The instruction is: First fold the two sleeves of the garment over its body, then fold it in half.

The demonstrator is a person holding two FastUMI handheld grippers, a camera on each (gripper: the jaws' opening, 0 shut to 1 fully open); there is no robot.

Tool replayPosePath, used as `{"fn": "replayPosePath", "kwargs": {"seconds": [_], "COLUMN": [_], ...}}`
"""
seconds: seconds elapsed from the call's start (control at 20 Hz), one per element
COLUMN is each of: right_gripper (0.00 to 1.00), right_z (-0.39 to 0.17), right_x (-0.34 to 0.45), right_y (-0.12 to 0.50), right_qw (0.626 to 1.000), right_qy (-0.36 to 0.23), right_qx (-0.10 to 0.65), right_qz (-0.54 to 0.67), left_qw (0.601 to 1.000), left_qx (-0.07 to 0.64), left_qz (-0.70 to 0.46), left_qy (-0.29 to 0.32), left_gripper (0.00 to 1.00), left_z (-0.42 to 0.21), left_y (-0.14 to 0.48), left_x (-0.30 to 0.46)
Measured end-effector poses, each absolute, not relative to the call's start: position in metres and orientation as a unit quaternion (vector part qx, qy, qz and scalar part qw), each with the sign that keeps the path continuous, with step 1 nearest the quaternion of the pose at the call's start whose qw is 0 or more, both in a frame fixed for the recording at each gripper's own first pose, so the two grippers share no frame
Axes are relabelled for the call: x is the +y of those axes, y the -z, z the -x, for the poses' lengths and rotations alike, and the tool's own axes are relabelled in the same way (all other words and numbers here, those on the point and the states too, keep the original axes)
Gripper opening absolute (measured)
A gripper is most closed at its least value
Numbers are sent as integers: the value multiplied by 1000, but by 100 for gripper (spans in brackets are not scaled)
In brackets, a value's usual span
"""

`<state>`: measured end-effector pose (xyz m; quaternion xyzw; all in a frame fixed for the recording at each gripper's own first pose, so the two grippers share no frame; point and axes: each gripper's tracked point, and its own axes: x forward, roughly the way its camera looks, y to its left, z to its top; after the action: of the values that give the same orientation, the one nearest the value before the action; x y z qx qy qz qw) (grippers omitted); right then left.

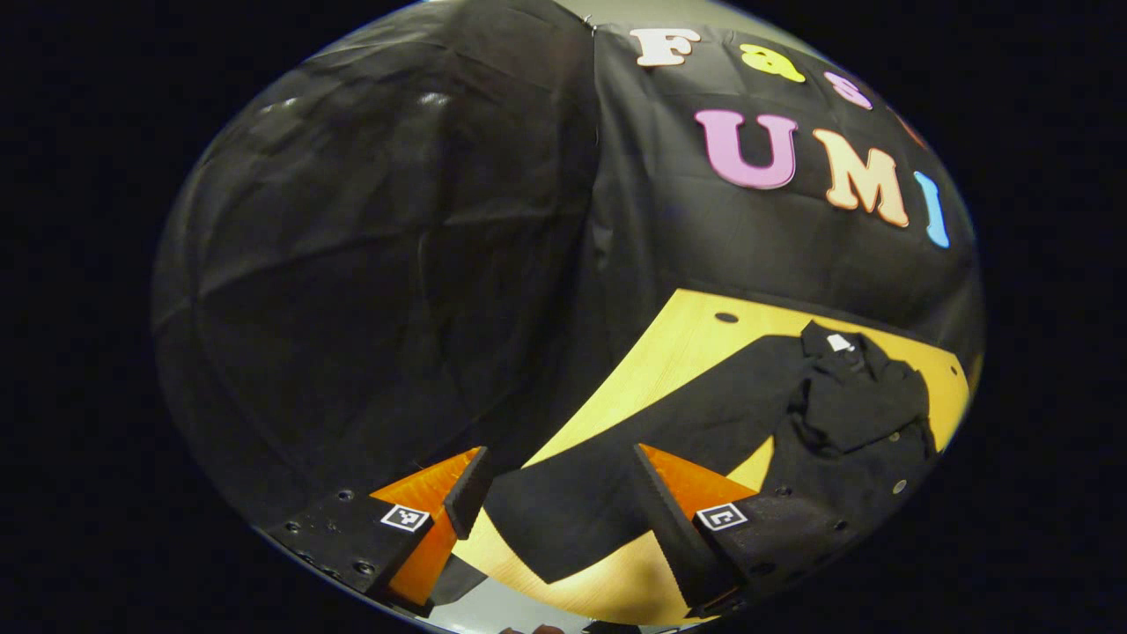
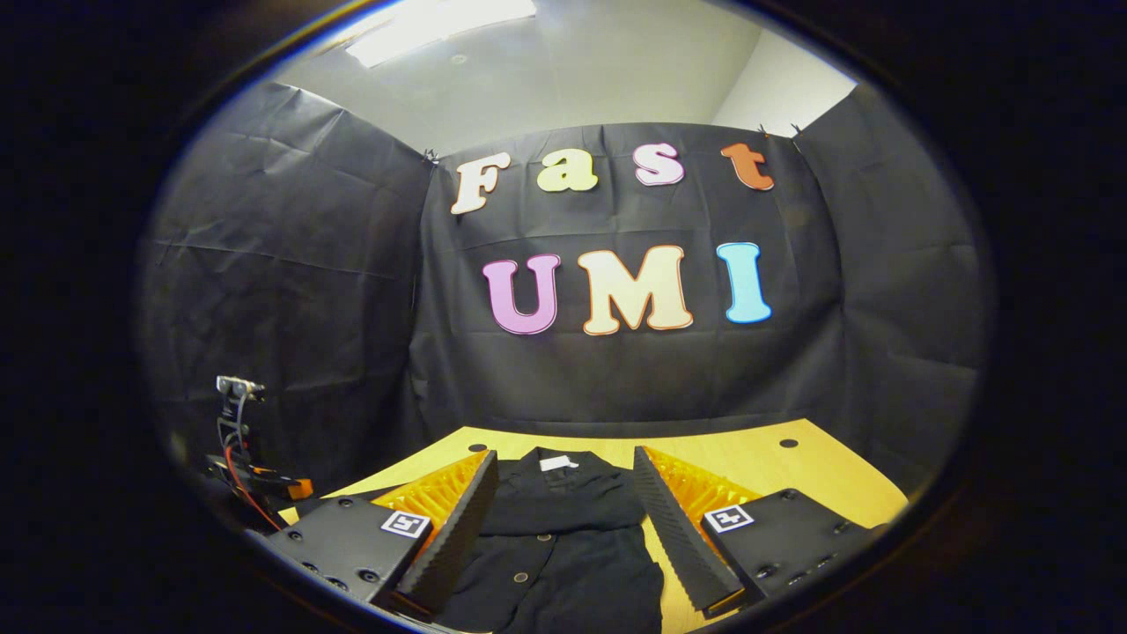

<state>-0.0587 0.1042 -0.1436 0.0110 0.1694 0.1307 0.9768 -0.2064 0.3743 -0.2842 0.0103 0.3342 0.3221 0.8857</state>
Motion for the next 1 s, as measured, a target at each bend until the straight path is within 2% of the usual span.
{"fn": "replayPosePath", "kwargs": {"seconds": [0.15, 0.35, 0.4, 0.45, 0.6, 0.75, 0.95, 1.0], "right_gripper": [94, 94, 97, 94, 94, 94, 94, 99], "right_z": [66, 69, 67, 67, 65, 63, 63, 63], "right_x": [96, 94, 92, 92, 91, 87, 84, 83], "right_y": [149, 144, 142, 142, 140, 141, 142, 142], "right_qw": [975, 975, 975, 975, 976, 977, 977, 978], "right_qy": [-128, -131, -130, -131, -130, -122, -124, -124], "right_qx": [181, 179, 176, 176, 175, 172, 170, 169], "right_qz": [7, 20, 26, 29, 29, 27, 27, 24], "left_qw": [858, 838, 830, 842, 852, 859, 859, 856], "left_qx": [388, 420, 435, 414, 410, 415, 442, 447], "left_qz": [13, 18, 28, 13, 8, 5, -30, -35], "left_qy": [-335, -348, -349, -345, -325, -300, -256, -259], "left_gripper": [95, 95, 95, 96, 94, 73, 10, 0], "left_z": [236, 249, 257, 250, 250, 243, 233, 232], "left_y": [324, 350, 357, 352, 358, 362, 367, 367], "left_x": [374, 377, 372, 378, 369, 360, 347, 347]}}
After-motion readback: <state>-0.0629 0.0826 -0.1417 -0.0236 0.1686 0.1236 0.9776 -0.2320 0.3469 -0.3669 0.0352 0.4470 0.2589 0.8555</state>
